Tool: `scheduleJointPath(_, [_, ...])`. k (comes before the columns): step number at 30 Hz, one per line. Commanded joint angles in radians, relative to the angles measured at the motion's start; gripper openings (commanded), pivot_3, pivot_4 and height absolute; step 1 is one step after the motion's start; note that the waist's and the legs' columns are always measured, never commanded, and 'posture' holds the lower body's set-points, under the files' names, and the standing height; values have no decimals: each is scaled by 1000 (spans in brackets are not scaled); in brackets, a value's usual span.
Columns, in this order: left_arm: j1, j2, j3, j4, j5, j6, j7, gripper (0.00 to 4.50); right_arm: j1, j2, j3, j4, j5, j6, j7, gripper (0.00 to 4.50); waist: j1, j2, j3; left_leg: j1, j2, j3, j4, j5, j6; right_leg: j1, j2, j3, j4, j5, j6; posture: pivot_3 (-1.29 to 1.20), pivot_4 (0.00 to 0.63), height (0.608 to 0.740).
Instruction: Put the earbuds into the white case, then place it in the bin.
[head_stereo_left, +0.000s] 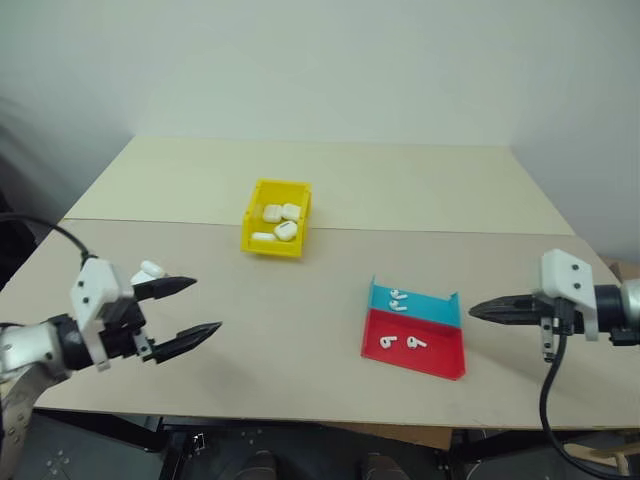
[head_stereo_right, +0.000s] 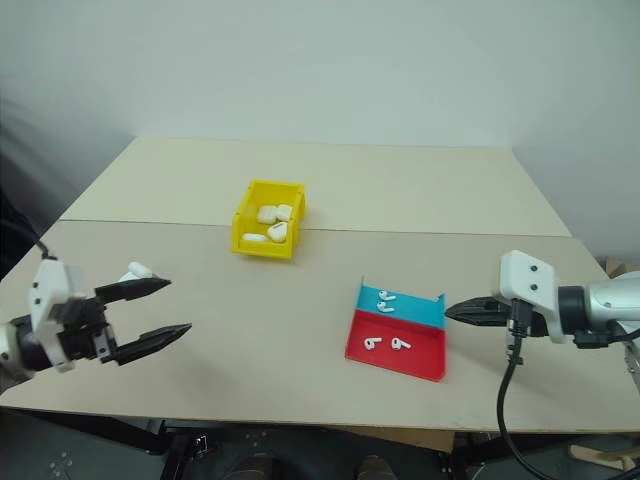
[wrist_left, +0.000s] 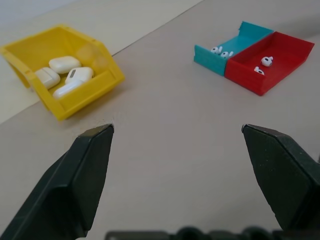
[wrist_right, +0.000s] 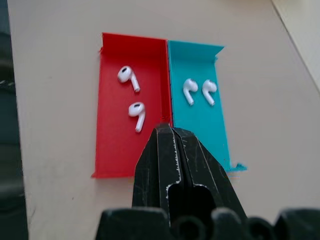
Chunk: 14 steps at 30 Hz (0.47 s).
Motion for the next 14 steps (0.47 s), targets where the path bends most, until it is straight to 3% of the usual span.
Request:
scheduleJointPath(1, [70,17,95,-50,-23,-24,-49,4466,8,-39,-61,23,1,-66,74,0,-1,0,0,1,0,0,0,0,0,0,0,0,0,0,0,0,150,740])
scheduleJointPath(14, [102,15,106,-68,-24,-47,-37,4466,-24,-28,-33,50,-39,-103,58,0,-1,0,0,3,1,2,-1,0,0,2,0,1,-1,-1,-1,0,150,740])
